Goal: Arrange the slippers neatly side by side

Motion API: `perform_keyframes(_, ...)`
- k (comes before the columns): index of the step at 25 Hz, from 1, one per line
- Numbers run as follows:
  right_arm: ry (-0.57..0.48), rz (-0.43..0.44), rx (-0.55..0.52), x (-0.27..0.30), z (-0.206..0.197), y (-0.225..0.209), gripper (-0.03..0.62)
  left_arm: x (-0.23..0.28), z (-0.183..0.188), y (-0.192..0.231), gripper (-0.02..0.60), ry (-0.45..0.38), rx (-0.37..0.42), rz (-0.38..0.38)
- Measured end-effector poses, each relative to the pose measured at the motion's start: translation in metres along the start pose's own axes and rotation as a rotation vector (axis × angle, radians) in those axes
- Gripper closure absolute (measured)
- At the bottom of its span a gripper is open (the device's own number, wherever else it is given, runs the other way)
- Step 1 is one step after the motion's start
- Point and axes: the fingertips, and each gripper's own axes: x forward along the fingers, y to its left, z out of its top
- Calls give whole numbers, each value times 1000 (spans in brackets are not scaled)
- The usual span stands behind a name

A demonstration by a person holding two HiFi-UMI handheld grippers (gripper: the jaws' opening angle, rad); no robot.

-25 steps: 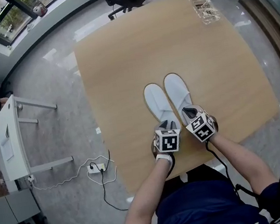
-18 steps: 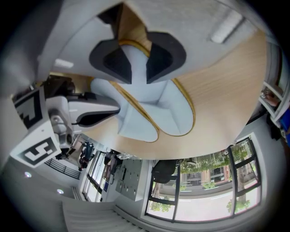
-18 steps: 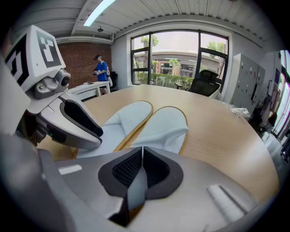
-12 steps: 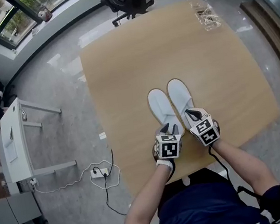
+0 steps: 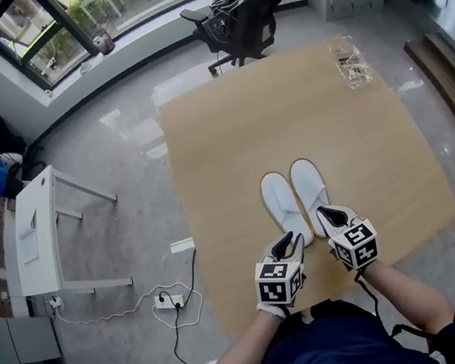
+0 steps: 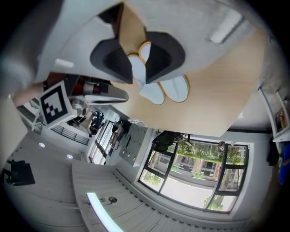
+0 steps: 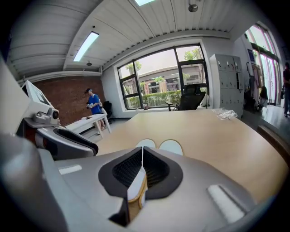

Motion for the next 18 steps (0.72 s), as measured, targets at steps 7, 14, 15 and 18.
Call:
perform_keyframes(7, -140, 62, 71, -49, 60, 37, 580, -70, 47, -38, 491, -189, 48, -63)
perform_keyframes(14, -303, 65, 3, -107, 123, 62, 580, -135, 96, -62, 491, -350, 155, -55)
perform_keyframes(15, -324, 54, -4, -115, 131, 64, 580, -144, 103, -66, 491, -367, 161, -50)
perform_keyframes(18, -378, 32, -23, -136, 145, 68, 582, -165, 116, -76, 491, -389, 147, -44)
